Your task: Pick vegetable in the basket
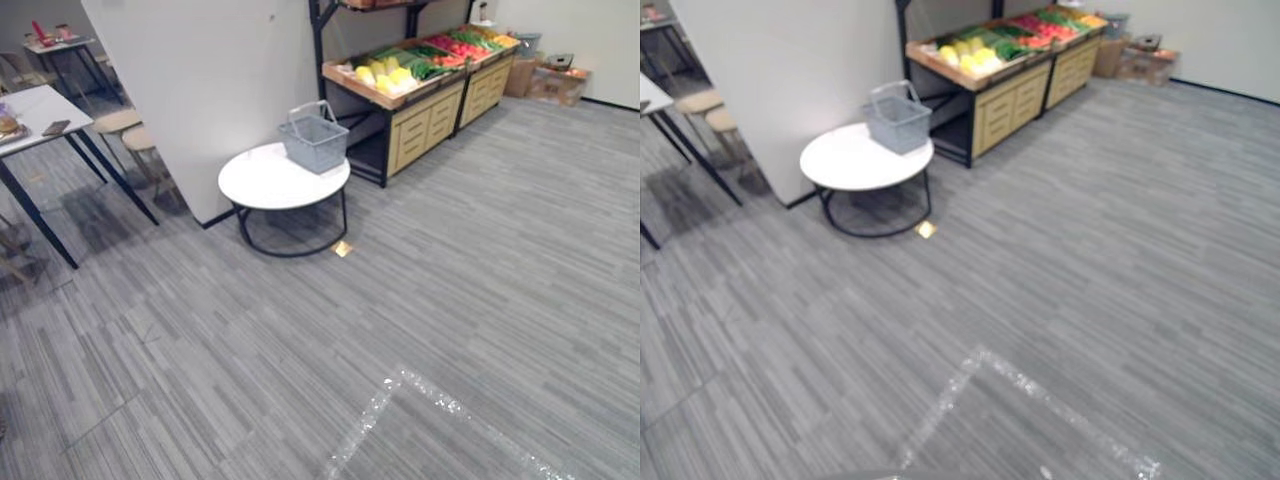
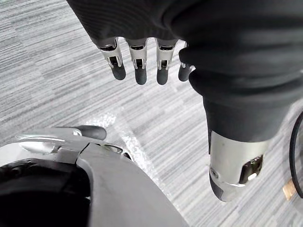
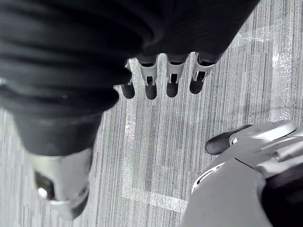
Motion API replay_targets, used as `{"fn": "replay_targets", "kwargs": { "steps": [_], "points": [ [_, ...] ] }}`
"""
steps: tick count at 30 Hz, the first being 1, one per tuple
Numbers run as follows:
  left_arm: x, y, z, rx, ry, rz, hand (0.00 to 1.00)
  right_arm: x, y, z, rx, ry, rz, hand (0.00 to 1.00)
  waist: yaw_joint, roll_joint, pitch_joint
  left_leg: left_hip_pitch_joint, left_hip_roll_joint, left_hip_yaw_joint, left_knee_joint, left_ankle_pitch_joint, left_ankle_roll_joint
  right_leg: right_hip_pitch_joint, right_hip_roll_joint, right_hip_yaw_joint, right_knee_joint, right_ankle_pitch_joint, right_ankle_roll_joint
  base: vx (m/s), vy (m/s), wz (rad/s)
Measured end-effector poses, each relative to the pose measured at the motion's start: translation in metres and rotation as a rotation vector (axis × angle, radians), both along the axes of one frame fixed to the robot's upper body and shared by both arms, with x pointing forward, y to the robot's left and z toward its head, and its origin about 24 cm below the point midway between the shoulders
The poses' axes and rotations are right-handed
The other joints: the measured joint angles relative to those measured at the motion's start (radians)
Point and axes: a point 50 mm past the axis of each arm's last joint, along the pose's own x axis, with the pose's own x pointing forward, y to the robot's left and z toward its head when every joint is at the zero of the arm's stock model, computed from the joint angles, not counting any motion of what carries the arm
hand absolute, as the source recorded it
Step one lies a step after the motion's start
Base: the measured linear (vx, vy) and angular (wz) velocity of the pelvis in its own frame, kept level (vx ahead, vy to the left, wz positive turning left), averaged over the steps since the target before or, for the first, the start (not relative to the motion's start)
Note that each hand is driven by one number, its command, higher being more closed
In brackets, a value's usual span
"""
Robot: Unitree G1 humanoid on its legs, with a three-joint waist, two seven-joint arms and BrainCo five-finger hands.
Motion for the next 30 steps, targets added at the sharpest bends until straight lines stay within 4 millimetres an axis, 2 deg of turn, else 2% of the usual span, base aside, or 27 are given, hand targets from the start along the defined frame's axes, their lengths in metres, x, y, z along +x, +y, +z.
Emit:
{"fn": "replay_targets", "kwargs": {
  "steps": [11,13,14,16,18,19,20,21,22,23,24,25,26,28,29,30],
  "points": [
    [0.004,0.001,0.001,-0.002,-0.024,0.026,0.0,0.005,0.0,0.001,0.003,-0.014,0.06,0.0,-0.001,0.001,0.01,-0.028,0.009,-0.003,0.0,0.0,0.0,-0.021,0.01,-0.009,-0.008,0.0,-0.001,0.01,-0.034,0.02],
    [0.008,0.001,0.001,0.001,-0.035,0.026,0.0,0.012,-0.001,0.001,0.0,-0.032,0.072,0.0,-0.001,0.007,0.019,-0.038,0.013,0.002,0.003,0.0,-0.001,-0.039,0.012,-0.005,0.007,-0.002,-0.004,0.01,-0.031,-0.1],
    [0.013,0.001,0.002,0.003,-0.049,0.028,0.0,0.02,0.0,0.002,-0.003,-0.051,0.079,0.0,-0.001,0.007,0.036,-0.047,0.017,0.01,0.016,-0.008,-0.012,-0.055,0.013,0.004,0.035,-0.014,-0.02,-0.01,-0.022,-0.21],
    [0.02,0.003,0.002,0.009,-0.066,0.034,0.0,0.027,0.001,0.003,-0.003,-0.069,0.092,0.0,-0.001,0.001,0.058,-0.089,0.035,0.022,0.092,-0.047,-0.019,-0.098,0.014,0.013,0.101,-0.049,-0.029,-0.01,-0.058,-0.19],
    [0.025,0.004,0.003,0.007,-0.084,0.065,0.0,0.029,0.001,0.003,-0.007,-0.069,0.109,0.0,-0.001,0.007,0.087,-0.163,0.088,0.023,0.296,-0.148,-0.035,-0.122,0.025,0.007,0.182,-0.122,-0.052,0.01,-0.107,-0.04],
    [0.025,0.005,0.003,0.01,-0.086,0.077,0.0,0.028,0.0,0.003,-0.012,-0.068,0.109,0.0,-0.003,0.008,0.091,-0.185,0.103,0.023,0.362,-0.161,-0.039,-0.119,0.027,0.003,0.19,-0.135,-0.058,0.03,-0.097,0.13],
    [0.028,0.009,0.005,0.025,-0.109,0.098,0.0,0.026,0.001,0.003,-0.013,-0.067,0.107,0.0,-0.002,-0.002,0.097,-0.259,0.129,0.02,0.537,-0.153,-0.03,-0.11,0.02,-0.004,0.205,-0.153,-0.061,0.04,-0.071,0.2],
    [0.031,0.009,0.006,0.028,-0.125,0.107,0.0,0.026,0.001,0.003,-0.015,-0.067,0.108,0.0,0.0,-0.002,0.106,-0.295,0.147,0.014,0.633,-0.138,-0.017,-0.099,0.017,-0.009,0.214,-0.164,-0.063,0.1,-0.07,0.26],
    [0.033,0.008,0.007,0.027,-0.142,0.129,0.0,0.025,0.0,0.004,-0.026,-0.057,0.132,0.0,0.001,-0.003,0.124,-0.363,0.169,-0.021,0.807,-0.094,0.012,-0.066,0.016,-0.016,0.221,-0.182,-0.07,0.15,-0.01,0.19],
    [0.036,0.006,0.007,0.018,-0.157,0.151,0.0,0.028,0.001,0.004,-0.034,-0.058,0.167,0.0,0.005,0.002,0.128,-0.422,0.164,-0.065,0.912,-0.11,-0.007,-0.039,0.008,-0.019,0.231,-0.198,-0.075,0.18,0.024,0.16],
    [0.036,0.005,0.007,0.013,-0.162,0.167,0.0,0.032,0.0,0.005,-0.042,-0.067,0.184,0.0,0.007,0.003,0.128,-0.442,0.155,-0.081,0.93,-0.119,-0.016,-0.026,0.0,-0.019,0.231,-0.204,-0.074,0.23,0.06,0.08],
    [0.037,0.004,0.008,0.012,-0.169,0.176,0.0,0.045,-0.004,0.008,-0.065,-0.098,0.216,0.0,0.008,0.003,0.129,-0.484,0.132,-0.096,0.914,-0.134,-0.016,-0.01,-0.019,-0.018,0.226,-0.213,-0.069,0.31,0.099,0.0],
    [0.038,0.004,0.009,0.01,-0.185,0.177,0.0,0.06,-0.004,0.011,-0.078,-0.134,0.245,0.0,0.014,0.001,0.129,-0.521,0.114,-0.096,0.833,-0.134,-0.014,-0.008,-0.039,-0.015,0.223,-0.218,-0.056,0.25,0.086,-0.03],
    [0.043,0.004,0.01,0.017,-0.207,0.161,0.0,0.078,-0.003,0.015,-0.095,-0.18,0.282,0.0,0.029,0.002,0.129,-0.554,0.094,-0.092,0.668,-0.114,-0.011,0.002,-0.062,-0.01,0.21,-0.227,-0.035,0.3,0.125,-0.05],
    [0.046,0.004,0.012,0.026,-0.226,0.147,0.0,0.094,0.0,0.021,-0.112,-0.227,0.335,0.0,0.036,0.001,0.13,-0.565,0.081,-0.099,0.463,-0.05,-0.015,0.028,-0.08,-0.009,0.193,-0.242,-0.009,0.44,0.177,0.02],
    [0.046,0.004,0.013,0.03,-0.234,0.141,0.0,0.101,0.001,0.023,-0.12,-0.249,0.357,0.0,0.037,0.001,0.13,-0.564,0.078,-0.104,0.37,-0.013,-0.021,0.044,-0.083,-0.008,0.185,-0.249,0.003,0.42,0.173,0.01]
  ]
}}
